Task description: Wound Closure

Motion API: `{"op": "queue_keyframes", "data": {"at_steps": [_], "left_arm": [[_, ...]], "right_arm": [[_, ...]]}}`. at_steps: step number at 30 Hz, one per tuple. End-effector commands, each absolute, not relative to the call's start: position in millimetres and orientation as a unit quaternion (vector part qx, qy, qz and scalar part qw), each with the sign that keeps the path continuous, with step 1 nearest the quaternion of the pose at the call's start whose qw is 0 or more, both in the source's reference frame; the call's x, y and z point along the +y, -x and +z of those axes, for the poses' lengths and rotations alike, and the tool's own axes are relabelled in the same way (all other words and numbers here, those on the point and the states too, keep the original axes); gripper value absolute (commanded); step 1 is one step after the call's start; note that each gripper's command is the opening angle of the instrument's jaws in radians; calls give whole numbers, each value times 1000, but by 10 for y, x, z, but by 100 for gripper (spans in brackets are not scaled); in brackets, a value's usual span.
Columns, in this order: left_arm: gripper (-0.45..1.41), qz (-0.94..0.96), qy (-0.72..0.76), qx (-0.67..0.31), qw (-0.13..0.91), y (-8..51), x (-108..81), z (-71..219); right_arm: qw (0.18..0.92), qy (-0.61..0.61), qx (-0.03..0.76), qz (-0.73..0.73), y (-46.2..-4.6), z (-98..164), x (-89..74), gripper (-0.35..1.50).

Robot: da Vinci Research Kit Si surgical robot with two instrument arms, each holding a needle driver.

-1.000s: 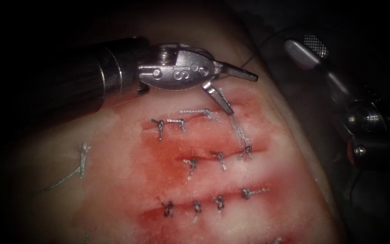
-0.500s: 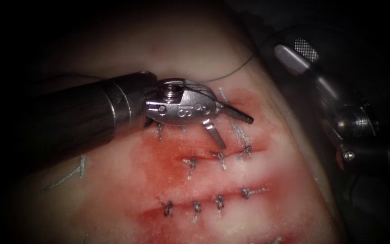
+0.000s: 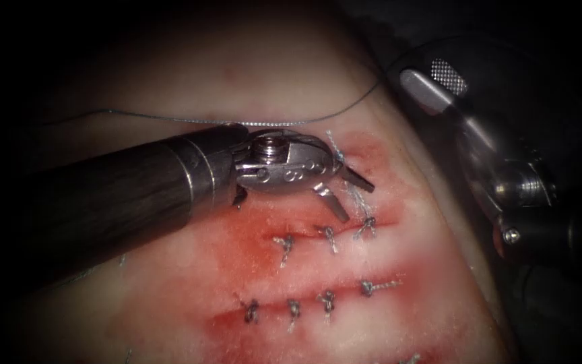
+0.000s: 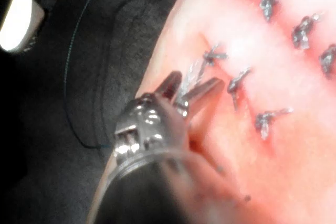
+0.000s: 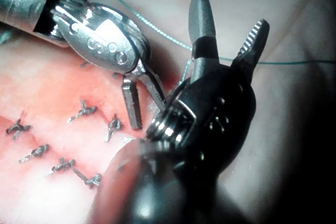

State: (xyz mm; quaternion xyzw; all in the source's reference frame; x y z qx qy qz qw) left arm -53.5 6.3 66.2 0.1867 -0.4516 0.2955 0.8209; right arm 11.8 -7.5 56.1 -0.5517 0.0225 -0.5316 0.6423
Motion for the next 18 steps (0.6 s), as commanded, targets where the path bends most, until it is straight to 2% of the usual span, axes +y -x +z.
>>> {"op": "queue_keyframes", "data": {"at_steps": [1,5,6,8,9,18], "left_arm": [[29,293,-185,-450,823,540,76,661],[31,288,-183,-445,828,541,78,664],[26,287,-181,-444,829,541,78,665],[-1,271,-183,-440,836,541,77,665],[-45,239,-186,-434,849,541,78,665],[-45,104,-205,-448,864,544,103,657]], "right_arm": [[642,554,22,-530,-128,564,-72,130],[642,553,21,-531,-130,565,-73,130],[643,553,21,-531,-131,565,-74,130],[643,552,20,-530,-133,565,-74,130],[642,553,21,-531,-134,564,-75,130],[637,557,32,-532,-133,567,-76,132]]}}
